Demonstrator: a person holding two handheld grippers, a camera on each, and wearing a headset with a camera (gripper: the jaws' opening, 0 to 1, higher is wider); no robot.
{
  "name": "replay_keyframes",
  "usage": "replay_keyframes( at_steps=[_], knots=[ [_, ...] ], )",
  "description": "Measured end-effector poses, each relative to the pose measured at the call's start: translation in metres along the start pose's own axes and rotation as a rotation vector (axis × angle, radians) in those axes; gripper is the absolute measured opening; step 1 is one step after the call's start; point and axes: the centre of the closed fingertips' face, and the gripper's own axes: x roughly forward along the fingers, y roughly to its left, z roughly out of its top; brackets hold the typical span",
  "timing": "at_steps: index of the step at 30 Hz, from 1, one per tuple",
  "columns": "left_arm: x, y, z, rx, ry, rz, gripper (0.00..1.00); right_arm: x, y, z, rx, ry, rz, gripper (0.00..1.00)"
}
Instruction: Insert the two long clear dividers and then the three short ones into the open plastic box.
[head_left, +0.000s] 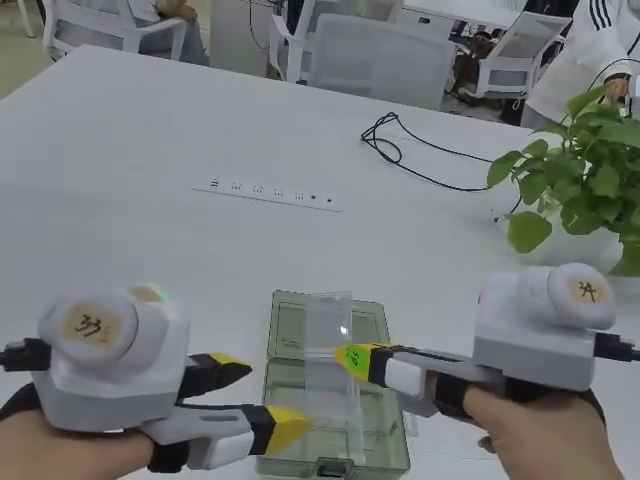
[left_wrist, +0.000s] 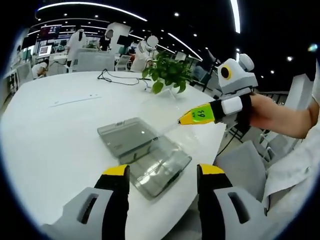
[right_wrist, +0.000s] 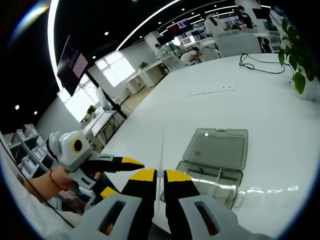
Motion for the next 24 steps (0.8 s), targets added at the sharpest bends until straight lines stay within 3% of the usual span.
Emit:
replay_keyframes(
  at_steps=[9, 16, 24],
  knots=[
    [-0.010, 0.008, -0.008, 0.090, 0.007, -0.020, 0.72, 0.003, -0.010, -0.002, 0.035, 0.034, -0.057, 0.06],
    [-0.014, 0.011, -0.015, 0.147, 0.020, -0.053, 0.85, 0.006, -0.018, -0.004, 0.106, 0.066, -0.107, 0.06],
    [-0.012, 0.011, -0.029, 0.233, 0.064, -0.128, 0.94, 0.015, -0.032, -0.017, 0.159, 0.141, -0.206, 0.06]
  ],
)
